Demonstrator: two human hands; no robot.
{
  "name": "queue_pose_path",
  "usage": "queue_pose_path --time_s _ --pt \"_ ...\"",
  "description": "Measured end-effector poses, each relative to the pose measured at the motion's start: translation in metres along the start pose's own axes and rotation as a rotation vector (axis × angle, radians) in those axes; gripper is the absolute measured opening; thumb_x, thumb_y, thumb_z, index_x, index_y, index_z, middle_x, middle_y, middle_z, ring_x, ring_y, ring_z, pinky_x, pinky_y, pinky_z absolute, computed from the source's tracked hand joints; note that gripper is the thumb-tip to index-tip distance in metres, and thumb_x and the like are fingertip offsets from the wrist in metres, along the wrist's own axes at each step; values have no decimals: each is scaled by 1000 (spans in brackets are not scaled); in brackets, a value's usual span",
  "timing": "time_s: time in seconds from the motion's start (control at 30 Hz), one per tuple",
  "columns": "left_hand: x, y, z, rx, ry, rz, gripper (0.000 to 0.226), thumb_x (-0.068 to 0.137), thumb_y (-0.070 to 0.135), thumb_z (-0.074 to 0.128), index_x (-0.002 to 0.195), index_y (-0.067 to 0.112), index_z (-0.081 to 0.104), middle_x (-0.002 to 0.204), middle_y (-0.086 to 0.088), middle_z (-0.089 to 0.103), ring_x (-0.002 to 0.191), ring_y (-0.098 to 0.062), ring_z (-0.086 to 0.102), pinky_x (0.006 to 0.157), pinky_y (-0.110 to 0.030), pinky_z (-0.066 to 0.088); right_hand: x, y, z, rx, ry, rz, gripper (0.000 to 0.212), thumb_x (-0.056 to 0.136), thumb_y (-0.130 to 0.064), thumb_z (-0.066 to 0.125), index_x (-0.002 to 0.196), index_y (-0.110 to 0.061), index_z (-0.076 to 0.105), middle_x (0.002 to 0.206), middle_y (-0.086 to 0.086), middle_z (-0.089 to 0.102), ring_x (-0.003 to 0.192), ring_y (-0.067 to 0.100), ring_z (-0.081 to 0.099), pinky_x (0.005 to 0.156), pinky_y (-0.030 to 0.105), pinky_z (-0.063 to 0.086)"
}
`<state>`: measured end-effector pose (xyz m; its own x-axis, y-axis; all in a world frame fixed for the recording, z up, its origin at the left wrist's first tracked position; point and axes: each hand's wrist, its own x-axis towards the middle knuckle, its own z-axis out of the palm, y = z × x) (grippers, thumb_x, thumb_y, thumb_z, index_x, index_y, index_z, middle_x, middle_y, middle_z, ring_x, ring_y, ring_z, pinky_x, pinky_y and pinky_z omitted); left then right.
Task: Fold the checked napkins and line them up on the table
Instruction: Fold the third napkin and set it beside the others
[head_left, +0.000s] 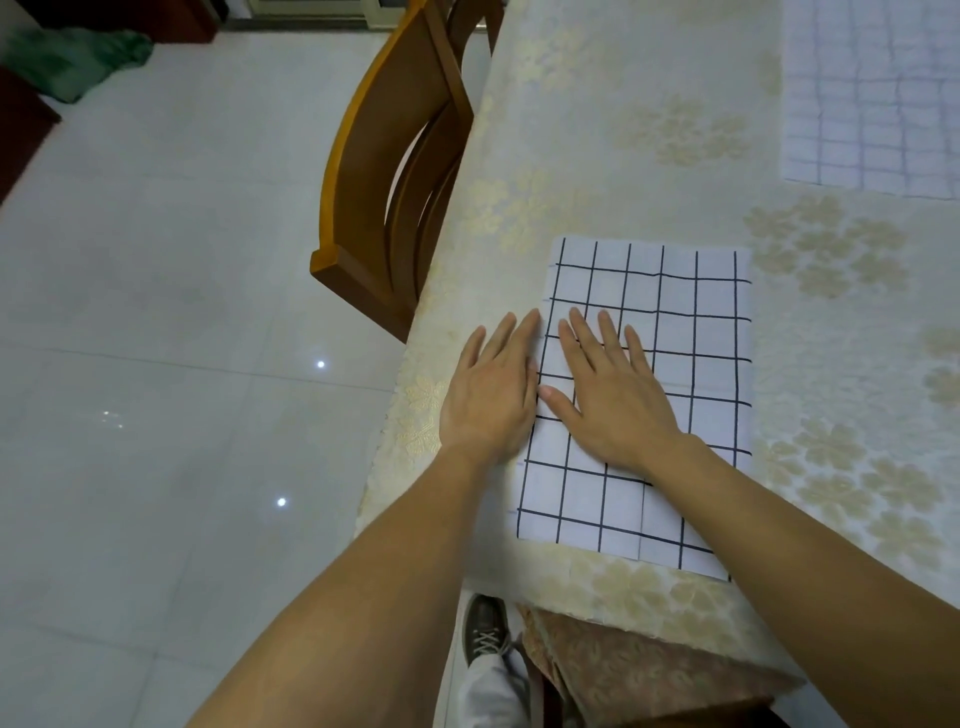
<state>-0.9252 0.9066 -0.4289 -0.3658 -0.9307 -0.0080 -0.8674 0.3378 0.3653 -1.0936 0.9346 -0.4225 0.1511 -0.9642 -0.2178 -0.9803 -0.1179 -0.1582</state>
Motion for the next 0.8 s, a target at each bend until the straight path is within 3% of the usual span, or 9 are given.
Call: queue_pose_path --time_s 0.37,0.5,0.67,0.8 --pt "-1 0 0 -17 23 8 51 113 31 19 163 24 23 167 7 31 156 -7 18 129 -35 9 5 -8 0 26 15 -35 78 97 -62 5 160 -20 -10 168 -2 -15 153 22 -21 125 46 -10" --pt "-1 1 -4 -76 36 21 51 113 40 17 161 30 27 169 11 23 155 -4 17 129 -36 11 -3 0 -12 179 146 -23 72 101 -54 18 162 -17 6 170 -1 0 156 19 -9 127 44 -3" --pt "-1 -1 -3 -6 -6 47 52 109 54 25 158 38 34 170 12 21 157 -6 9 130 -37 4 -34 71 -30 391 344 94 57 104 -40 29 154 -14 38 161 2 35 154 20 17 126 37 6" --pt "-1 0 -5 1 -13 60 52 109 51 28 159 37 32 170 12 20 158 -6 7 130 -37 4 -52 144 -23 327 209 166 65 102 -53 24 156 -19 35 164 -2 29 155 18 11 127 39 6"
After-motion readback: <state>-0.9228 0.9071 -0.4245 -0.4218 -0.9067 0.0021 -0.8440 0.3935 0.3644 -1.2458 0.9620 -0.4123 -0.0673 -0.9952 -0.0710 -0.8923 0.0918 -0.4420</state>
